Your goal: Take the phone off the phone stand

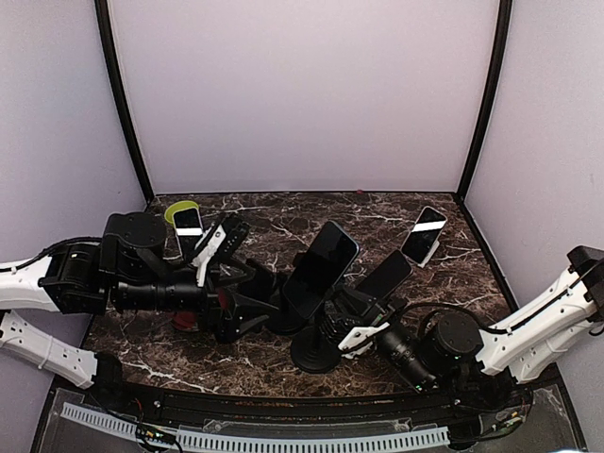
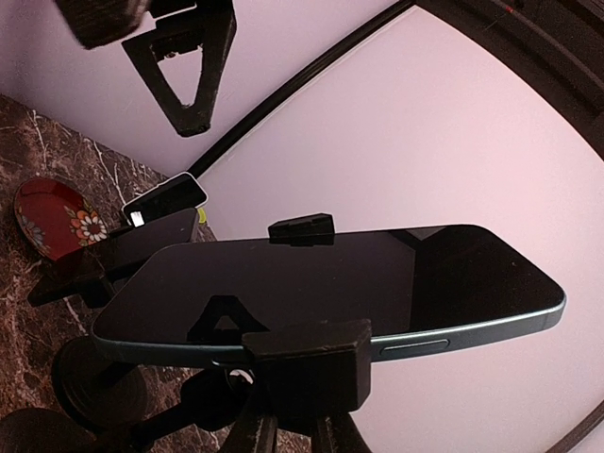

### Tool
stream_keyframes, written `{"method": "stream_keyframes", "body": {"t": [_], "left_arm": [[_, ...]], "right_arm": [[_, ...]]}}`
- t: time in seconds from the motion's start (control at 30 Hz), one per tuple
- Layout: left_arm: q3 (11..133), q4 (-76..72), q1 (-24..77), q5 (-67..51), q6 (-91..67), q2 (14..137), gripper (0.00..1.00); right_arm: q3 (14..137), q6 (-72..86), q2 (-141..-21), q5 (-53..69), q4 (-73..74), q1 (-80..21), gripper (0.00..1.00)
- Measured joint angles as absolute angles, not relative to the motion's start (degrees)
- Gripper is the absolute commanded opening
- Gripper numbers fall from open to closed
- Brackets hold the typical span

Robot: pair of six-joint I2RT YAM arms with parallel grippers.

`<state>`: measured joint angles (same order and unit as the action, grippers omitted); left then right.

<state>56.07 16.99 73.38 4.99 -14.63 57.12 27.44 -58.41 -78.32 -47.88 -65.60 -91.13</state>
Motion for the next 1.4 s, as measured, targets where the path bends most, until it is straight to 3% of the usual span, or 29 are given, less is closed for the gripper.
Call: {"method": "stream_keyframes", "body": {"t": [0.43,0.67,1.0,1.4], "left_arm": [[55.86,15.42,85.08,20.82,-14.72,64.79,0.99],[55.88,12.38,85.14,22.59,-13.93,67.83,0.99],[55.81,9.91,85.19,22.85,-13.93,65.06,0.99],[55.81,7.35,82.87,15.49,-13.87,66.0,0.95]], "right_arm": [[27.44,-58.7,-78.7,-48.27,-68.73,-91.15,0.08],[27.31,-58.92,-78.11,-48.69,-69.08,-91.46,0.37],[25.58,-54.7,-69.19,-47.0,-57.8,-92.07,0.44],[25.58,-53.82,-71.57,-45.82,-55.02,-92.12,0.45]]}}
